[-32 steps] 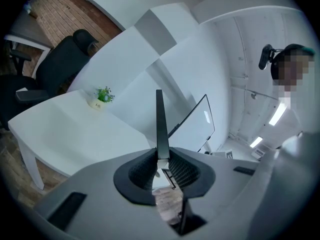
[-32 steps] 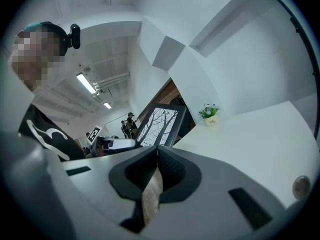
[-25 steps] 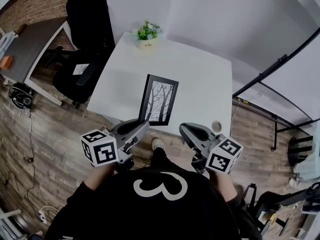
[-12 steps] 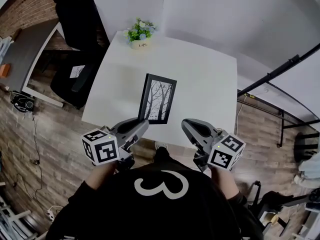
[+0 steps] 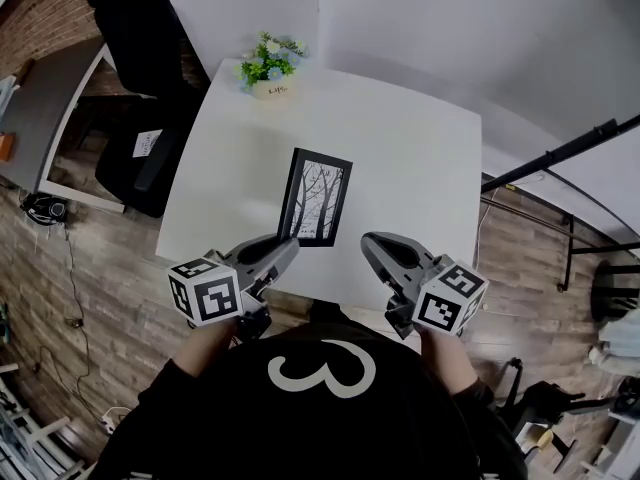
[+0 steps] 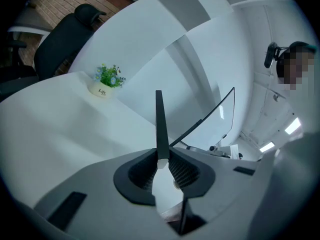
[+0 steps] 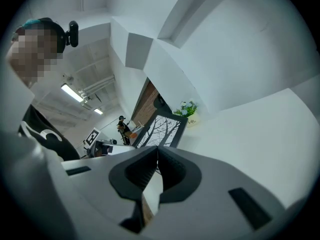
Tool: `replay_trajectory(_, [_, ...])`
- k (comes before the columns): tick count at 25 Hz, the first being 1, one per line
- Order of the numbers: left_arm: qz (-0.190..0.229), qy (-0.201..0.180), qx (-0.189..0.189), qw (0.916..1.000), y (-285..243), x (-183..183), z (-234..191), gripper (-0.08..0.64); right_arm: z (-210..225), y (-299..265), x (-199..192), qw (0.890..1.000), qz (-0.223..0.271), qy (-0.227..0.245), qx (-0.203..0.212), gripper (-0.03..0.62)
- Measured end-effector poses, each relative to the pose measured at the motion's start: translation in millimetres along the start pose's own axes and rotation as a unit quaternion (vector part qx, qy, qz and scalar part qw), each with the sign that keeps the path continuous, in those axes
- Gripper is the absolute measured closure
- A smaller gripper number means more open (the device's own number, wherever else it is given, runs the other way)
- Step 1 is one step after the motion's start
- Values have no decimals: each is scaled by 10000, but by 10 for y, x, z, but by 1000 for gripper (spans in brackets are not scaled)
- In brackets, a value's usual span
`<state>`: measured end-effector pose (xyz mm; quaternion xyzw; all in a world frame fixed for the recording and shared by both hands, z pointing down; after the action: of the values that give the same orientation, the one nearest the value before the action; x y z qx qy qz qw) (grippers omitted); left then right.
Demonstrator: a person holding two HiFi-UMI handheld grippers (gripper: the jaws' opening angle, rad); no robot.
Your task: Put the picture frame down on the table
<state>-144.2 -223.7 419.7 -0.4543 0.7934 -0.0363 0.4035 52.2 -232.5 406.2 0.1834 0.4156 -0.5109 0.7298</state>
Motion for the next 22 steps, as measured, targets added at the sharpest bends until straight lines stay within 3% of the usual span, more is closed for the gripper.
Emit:
replay_trajectory(10, [-243, 341, 155, 9990, -302, -22, -331, 480, 332, -212, -159, 9991, -286, -310, 48, 569])
replay_trajectory(22, [-634, 705, 332, 9949, -649, -92, -701, 480, 666, -294, -251, 9976, -295, -622, -75, 569])
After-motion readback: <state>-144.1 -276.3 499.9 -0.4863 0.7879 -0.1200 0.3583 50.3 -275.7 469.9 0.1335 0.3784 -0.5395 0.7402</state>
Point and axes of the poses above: the fingertips, and each gripper's own axes: y backward along the fingers, z to its right, x out of its top, the point moved 5 cm from there along y, backward along the fingers, and after that the axes turned 9 degrees about x, right-handed, at the moved point
